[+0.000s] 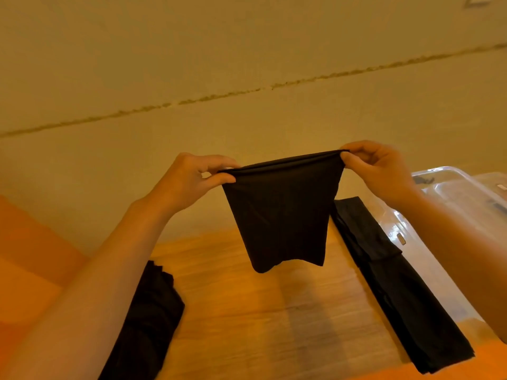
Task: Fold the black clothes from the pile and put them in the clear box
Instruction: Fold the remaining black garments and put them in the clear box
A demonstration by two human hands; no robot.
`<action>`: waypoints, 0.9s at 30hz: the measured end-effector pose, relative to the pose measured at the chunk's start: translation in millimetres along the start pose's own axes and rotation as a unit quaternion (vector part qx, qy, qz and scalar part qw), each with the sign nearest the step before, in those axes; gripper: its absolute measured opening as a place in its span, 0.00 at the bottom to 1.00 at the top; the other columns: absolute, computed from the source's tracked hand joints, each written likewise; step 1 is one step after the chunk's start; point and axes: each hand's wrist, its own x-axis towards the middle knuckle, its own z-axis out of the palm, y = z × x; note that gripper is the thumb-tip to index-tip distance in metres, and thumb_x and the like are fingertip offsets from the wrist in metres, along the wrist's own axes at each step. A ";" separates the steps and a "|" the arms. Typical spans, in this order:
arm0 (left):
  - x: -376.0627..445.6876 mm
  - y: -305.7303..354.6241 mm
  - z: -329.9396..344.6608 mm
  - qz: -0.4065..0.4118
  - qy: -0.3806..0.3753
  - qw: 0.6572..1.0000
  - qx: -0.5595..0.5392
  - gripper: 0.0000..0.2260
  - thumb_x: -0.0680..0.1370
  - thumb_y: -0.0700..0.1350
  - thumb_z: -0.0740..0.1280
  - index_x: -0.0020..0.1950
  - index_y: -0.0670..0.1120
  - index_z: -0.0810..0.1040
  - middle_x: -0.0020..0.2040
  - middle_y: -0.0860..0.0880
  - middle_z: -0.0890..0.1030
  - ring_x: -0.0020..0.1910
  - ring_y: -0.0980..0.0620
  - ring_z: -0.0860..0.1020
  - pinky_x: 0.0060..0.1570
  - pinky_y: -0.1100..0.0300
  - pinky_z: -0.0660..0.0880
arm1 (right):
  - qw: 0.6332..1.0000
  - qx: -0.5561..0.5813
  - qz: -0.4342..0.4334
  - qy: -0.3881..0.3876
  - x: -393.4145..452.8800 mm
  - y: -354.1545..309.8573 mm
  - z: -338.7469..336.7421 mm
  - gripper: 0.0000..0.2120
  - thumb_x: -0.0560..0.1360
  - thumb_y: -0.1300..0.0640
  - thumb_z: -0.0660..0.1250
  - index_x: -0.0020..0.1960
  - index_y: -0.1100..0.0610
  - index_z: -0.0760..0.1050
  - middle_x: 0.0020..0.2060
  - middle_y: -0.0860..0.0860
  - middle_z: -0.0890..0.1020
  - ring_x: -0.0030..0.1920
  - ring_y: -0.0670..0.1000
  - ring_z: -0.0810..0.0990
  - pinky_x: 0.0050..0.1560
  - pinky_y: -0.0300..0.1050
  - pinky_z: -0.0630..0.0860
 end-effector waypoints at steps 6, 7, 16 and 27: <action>4.9 -11.6 -6.5 -0.080 -0.017 0.997 0.016 0.08 0.75 0.42 0.70 0.53 0.47 0.83 0.41 0.66 0.81 0.47 0.60 0.80 0.47 0.74 0.71 | 0.996 -0.041 0.003 -0.083 12.9 -1.4 0.8 0.07 0.77 0.61 0.66 0.54 0.57 0.79 0.44 0.46 0.83 0.44 0.39 0.82 0.49 0.29 0.75; 9.0 -14.5 -6.5 -0.096 -0.014 0.995 0.025 0.07 0.76 0.42 0.70 0.53 0.46 0.83 0.42 0.61 0.82 0.45 0.57 0.80 0.45 0.73 0.71 | 0.994 -0.051 0.007 -0.097 19.1 -1.3 2.8 0.07 0.77 0.60 0.66 0.54 0.56 0.79 0.44 0.46 0.83 0.44 0.39 0.82 0.50 0.30 0.76; 62.6 -36.1 -14.2 -0.163 0.103 0.979 0.074 0.08 0.79 0.42 0.66 0.56 0.42 0.81 0.47 0.48 0.80 0.46 0.54 0.75 0.45 0.67 0.67 | 0.997 -0.029 0.045 -0.049 97.2 -8.1 33.7 0.07 0.78 0.57 0.67 0.45 0.47 0.80 0.43 0.47 0.83 0.49 0.51 0.83 0.59 0.51 0.77; -68.6 -47.5 47.7 -0.005 0.060 0.986 0.158 0.09 0.74 0.43 0.70 0.50 0.41 0.84 0.42 0.46 0.84 0.39 0.47 0.81 0.42 0.55 0.77 | 0.985 -0.130 -0.062 -0.097 -27.7 38.7 44.8 0.11 0.78 0.61 0.66 0.58 0.51 0.77 0.46 0.41 0.79 0.45 0.29 0.76 0.50 0.25 0.71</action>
